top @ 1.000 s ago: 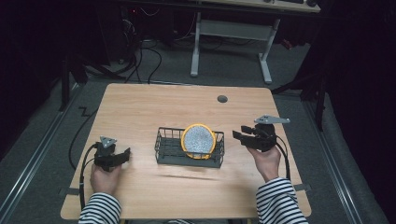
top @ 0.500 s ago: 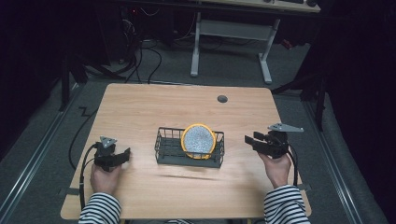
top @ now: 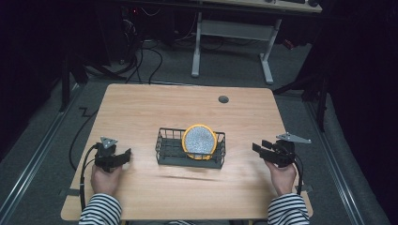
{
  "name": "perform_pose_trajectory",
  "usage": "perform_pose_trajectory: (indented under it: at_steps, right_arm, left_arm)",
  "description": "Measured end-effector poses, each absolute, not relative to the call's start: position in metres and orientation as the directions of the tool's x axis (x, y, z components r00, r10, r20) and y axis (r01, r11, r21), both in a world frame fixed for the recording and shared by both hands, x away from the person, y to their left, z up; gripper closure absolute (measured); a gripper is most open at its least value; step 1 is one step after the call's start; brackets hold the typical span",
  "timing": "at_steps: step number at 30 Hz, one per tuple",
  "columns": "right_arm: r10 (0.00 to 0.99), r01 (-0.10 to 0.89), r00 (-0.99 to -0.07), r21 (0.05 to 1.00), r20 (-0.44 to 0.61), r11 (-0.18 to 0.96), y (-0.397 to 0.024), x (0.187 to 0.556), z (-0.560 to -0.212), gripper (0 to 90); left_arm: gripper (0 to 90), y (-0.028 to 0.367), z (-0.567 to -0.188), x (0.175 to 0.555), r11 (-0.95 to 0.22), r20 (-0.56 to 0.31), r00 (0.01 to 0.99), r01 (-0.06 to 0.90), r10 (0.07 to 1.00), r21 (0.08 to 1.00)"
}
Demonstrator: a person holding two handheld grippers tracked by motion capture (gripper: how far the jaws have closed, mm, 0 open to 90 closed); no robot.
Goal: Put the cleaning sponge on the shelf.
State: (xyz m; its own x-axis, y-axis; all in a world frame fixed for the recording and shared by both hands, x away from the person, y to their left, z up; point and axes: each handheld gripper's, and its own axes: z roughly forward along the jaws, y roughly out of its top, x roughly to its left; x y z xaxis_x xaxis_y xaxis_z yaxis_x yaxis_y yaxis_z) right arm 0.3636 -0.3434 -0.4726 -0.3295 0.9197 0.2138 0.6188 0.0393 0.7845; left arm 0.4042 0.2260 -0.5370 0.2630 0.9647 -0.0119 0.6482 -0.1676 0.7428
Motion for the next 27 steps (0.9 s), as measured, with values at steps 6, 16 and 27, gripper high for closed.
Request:
perform_pose_trajectory:
  at_steps: [6,16,27]
  right_arm:
    - [0.930,0.636,-0.305,0.771,0.206,0.038,-0.347,0.362,-0.486,45.1]
    - [0.949,0.675,-0.252,0.737,0.188,0.033,-0.350,0.362,-0.512,43.7]
    - [0.969,0.666,-0.221,0.743,0.109,0.068,-0.349,0.360,-0.530,41.9]
  left_arm:
    - [31.4,0.226,-0.537,0.404,-0.167,-0.012,0.263,0.648,0.965,0.743]
    - [31.4,0.226,-0.537,0.404,-0.167,-0.012,0.263,0.648,0.965,0.743]
    - [31.4,0.226,-0.537,0.404,-0.167,-0.012,0.263,0.648,0.965,0.743]
